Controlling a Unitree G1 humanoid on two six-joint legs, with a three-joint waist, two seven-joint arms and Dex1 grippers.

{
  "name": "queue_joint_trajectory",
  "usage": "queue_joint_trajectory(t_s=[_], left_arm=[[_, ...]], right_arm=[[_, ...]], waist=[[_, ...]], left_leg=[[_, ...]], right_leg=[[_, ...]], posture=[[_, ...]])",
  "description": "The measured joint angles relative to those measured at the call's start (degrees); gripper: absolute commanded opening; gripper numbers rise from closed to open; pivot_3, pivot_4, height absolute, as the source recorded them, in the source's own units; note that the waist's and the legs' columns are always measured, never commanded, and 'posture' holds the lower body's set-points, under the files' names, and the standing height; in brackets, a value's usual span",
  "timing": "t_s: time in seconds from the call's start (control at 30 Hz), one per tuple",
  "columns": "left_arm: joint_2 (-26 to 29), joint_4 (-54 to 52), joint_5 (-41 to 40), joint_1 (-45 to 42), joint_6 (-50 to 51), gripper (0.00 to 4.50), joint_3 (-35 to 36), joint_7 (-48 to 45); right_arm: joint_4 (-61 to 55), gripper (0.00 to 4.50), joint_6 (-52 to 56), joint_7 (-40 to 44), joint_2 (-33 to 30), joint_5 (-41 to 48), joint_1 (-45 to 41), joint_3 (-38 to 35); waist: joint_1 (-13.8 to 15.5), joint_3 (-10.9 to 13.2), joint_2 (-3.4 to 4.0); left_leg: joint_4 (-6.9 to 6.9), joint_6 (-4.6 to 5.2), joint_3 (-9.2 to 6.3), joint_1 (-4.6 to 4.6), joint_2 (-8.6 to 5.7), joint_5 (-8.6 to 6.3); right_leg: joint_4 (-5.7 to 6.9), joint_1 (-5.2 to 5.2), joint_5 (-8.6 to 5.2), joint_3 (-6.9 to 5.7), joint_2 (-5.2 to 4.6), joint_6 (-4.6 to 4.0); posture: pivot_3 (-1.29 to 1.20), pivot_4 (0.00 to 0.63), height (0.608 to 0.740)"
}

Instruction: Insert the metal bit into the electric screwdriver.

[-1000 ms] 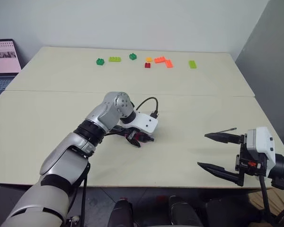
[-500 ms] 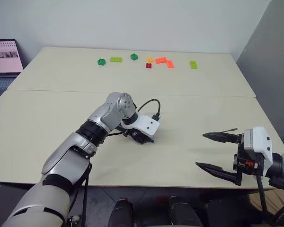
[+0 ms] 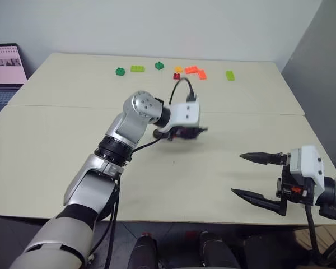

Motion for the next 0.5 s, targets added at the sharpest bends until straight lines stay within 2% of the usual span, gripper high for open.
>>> queue_joint_trajectory(t_s=[0.07, 0.23, 0.37, 0.5], left_arm=[[-1.8, -2.6, -0.9, 2.1, 2.2, 1.67, 2.1, 5.4], [-10.6, -8.7, -3.7, 11.3, 5.6, 1.67, 13.0, 27.4], [-15.0, -13.4, -6.3, 15.1, 3.2, 1.67, 18.0, 37.8], [-16.4, -15.1, -7.4, 18.4, 2.3, 1.67, 19.7, 43.7]], right_arm=[[0.4, 4.50, 0.2, -0.3, 0.0, 0.3, -1.7, 0.2], [3.0, 4.50, 1.4, -4.0, 0.7, 2.1, -12.5, 2.1], [5.2, 4.50, 2.7, -7.2, 2.1, 2.2, -19.4, 5.1], [6.4, 4.50, 4.5, -8.6, 2.4, 2.3, -23.4, 7.5]], waist=[[-0.1, 0.0, 0.03], [-0.3, 0.0, 0.02], [0.2, 0.0, 0.02], [0.7, 0.0, 0.03]], left_leg=[[-0.01, 0.00, -0.02, 0.06, 0.00, 0.00], [0.06, 0.00, -0.03, 0.10, -0.01, 0.01], [0.06, 0.00, -0.01, 0.11, -0.01, 0.01], [0.04, 0.00, -0.01, 0.11, -0.03, 0.01]], right_leg=[[0.04, 0.01, 0.00, 0.02, 0.03, 0.00], [0.09, 0.04, 0.09, 0.06, 0.04, 0.11], [0.04, 0.06, 0.24, 0.06, 0.03, -0.08], [0.01, 0.06, 0.26, 0.06, 0.02, -0.12]], posture=[[0.00, 0.150, 0.740], [0.00, 0.150, 0.740], [0.00, 0.150, 0.740], [0.00, 0.150, 0.740]])
